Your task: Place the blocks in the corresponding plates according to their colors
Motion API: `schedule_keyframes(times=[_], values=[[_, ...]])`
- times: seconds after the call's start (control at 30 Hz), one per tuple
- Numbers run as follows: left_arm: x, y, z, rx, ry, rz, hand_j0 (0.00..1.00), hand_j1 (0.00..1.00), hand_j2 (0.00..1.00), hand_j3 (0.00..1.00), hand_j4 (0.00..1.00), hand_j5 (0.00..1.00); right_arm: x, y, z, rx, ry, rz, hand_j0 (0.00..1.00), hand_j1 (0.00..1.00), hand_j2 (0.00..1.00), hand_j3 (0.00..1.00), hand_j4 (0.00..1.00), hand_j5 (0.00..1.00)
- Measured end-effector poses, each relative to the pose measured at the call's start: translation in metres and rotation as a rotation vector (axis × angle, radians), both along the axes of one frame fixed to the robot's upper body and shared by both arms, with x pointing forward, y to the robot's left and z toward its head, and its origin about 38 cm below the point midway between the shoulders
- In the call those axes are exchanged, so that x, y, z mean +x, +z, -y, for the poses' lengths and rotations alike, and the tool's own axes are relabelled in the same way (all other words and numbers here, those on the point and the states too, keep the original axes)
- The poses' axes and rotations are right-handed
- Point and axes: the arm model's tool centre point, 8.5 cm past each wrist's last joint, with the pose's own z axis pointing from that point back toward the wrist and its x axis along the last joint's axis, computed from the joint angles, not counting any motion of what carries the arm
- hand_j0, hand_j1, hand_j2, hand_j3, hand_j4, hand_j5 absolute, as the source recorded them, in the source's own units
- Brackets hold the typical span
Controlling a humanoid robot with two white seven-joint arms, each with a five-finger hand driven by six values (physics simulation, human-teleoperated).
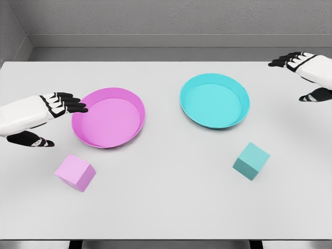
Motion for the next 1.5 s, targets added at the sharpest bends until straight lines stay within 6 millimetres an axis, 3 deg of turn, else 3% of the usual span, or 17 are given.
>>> schedule_keyframes(times=[0.2, 0.3, 0.37, 0.43, 0.5, 0.63, 0.77, 1.17, 1.5], values=[[-0.002, -0.004, 0.001, 0.004, -0.004, -0.014, 1.0, 1.0, 1.0, 1.0, 1.0, 1.0, 0.002, 0.007, 0.0, 0.0, 0.0, 0.016, 1.0, 1.0, 1.0, 1.0, 1.0, 1.0], [-0.007, -0.018, 0.004, 0.014, -0.019, -0.059, 1.0, 1.0, 1.0, 1.0, 1.0, 1.0, -0.002, 0.011, 0.021, -0.035, -0.044, -0.004, 1.0, 1.0, 1.0, 1.0, 1.0, 1.0], [-0.012, -0.025, 0.002, 0.032, -0.02, -0.086, 1.0, 1.0, 1.0, 1.0, 1.0, 1.0, -0.005, 0.031, 0.042, -0.082, -0.088, 0.011, 1.0, 1.0, 1.0, 1.0, 1.0, 1.0], [-0.014, -0.025, -0.004, 0.053, -0.013, -0.099, 1.0, 1.0, 1.0, 1.0, 1.0, 1.0, 0.003, 0.067, 0.042, -0.124, -0.085, 0.068, 1.0, 1.0, 1.0, 1.0, 1.0, 1.0], [-0.016, -0.023, -0.011, 0.081, -0.003, -0.104, 1.0, 1.0, 1.0, 1.0, 1.0, 1.0, 0.008, 0.051, 0.026, -0.203, -0.034, -0.004, 1.0, 1.0, 1.0, 1.0, 1.0, 1.0], [-0.02, -0.02, -0.023, 0.122, 0.014, -0.117, 1.0, 1.0, 1.0, 1.0, 1.0, 1.0, -0.007, 0.012, -0.005, -0.349, 0.095, -0.121, 1.0, 1.0, 1.0, 1.0, 1.0, 1.0], [-0.025, -0.027, -0.025, 0.135, 0.016, -0.146, 1.0, 1.0, 1.0, 1.0, 1.0, 1.0, -0.02, -0.006, -0.028, -0.439, 0.184, -0.155, 1.0, 1.0, 1.0, 1.0, 1.0, 1.0], [-0.034, -0.057, -0.008, 0.135, -0.036, -0.23, 1.0, 1.0, 1.0, 1.0, 1.0, 1.0, -0.048, -0.028, -0.059, -0.492, 0.313, -0.183, 1.0, 1.0, 1.0, 1.0, 1.0, 1.0], [-0.033, -0.066, 0.004, 0.115, -0.061, -0.233, 1.0, 1.0, 1.0, 1.0, 1.0, 1.0, -0.062, -0.046, -0.08, -0.492, 0.394, -0.211, 1.0, 1.0, 1.0, 1.0, 1.0, 1.0]])
